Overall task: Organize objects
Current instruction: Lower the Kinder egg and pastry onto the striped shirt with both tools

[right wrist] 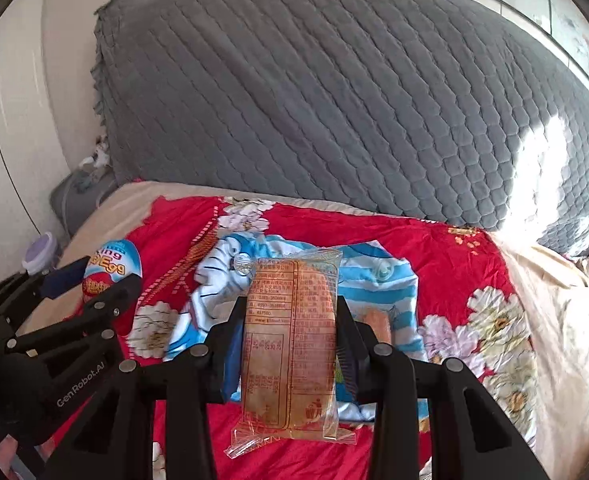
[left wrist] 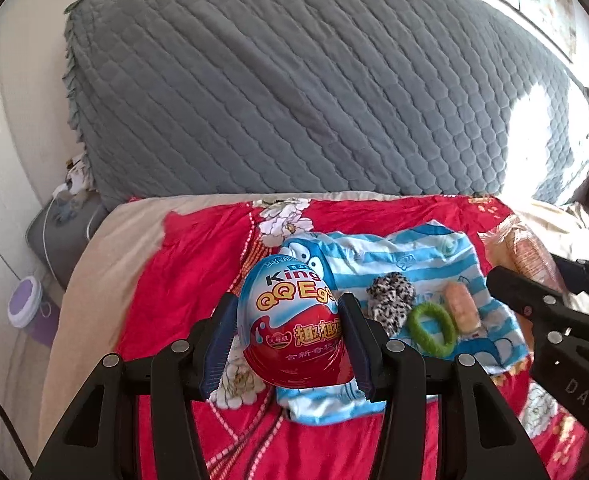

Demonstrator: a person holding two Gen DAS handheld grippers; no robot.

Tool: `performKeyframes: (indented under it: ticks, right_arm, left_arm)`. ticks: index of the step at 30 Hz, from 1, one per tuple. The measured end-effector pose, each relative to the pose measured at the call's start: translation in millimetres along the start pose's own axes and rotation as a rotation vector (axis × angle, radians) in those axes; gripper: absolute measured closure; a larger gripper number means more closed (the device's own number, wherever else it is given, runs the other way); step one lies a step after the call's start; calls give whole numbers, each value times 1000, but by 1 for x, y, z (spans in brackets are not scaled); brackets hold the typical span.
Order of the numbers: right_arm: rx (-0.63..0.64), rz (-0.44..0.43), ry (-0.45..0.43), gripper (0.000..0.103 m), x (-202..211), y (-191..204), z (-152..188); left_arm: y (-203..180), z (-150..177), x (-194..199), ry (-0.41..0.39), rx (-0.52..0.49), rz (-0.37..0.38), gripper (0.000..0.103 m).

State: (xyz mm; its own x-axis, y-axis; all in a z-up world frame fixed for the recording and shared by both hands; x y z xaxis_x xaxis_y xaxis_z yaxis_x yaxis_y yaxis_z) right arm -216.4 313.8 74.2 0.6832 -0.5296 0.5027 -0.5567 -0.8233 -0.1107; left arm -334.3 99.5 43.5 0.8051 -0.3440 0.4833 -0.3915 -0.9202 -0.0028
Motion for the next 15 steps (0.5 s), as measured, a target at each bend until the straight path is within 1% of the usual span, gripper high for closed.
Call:
performKeyframes:
  ticks: [2, 5, 8, 11, 15]
  right_arm:
    - [11, 7, 22, 63, -10, -2, -2]
    - [12, 35, 40, 63, -27, -10, -4]
    - [3, 44, 49, 63, -42, -16, 0]
    - [-3, 30, 60, 63, -58, -18, 12]
    - [3, 15, 96, 63, -84, -17, 38]
  left_arm:
    - [0, 0, -13, 9, -1, 0, 50]
    - [2, 5, -34, 28, 23, -8, 50]
    - [-1, 13, -52, 30, 5, -15, 50]
    - [-3, 26, -68, 48, -17, -16, 50]
    - [-8, 50, -91, 77, -35, -17, 50]
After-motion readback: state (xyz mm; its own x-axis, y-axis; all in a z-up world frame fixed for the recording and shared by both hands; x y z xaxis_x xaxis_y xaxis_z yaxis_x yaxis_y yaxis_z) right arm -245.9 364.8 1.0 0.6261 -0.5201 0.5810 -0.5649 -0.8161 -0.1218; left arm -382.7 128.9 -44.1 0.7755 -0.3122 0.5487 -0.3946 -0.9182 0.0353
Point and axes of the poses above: each gripper's, at about its wrist camera, not at the fingertips, and x roughly against the way its jaws point, y to its left, z to its underside, the point moved 7 cm from there along -x, roughly the way its jaws point, and after that the axes turned 15 degrees about -y, right-handed, at the moved point
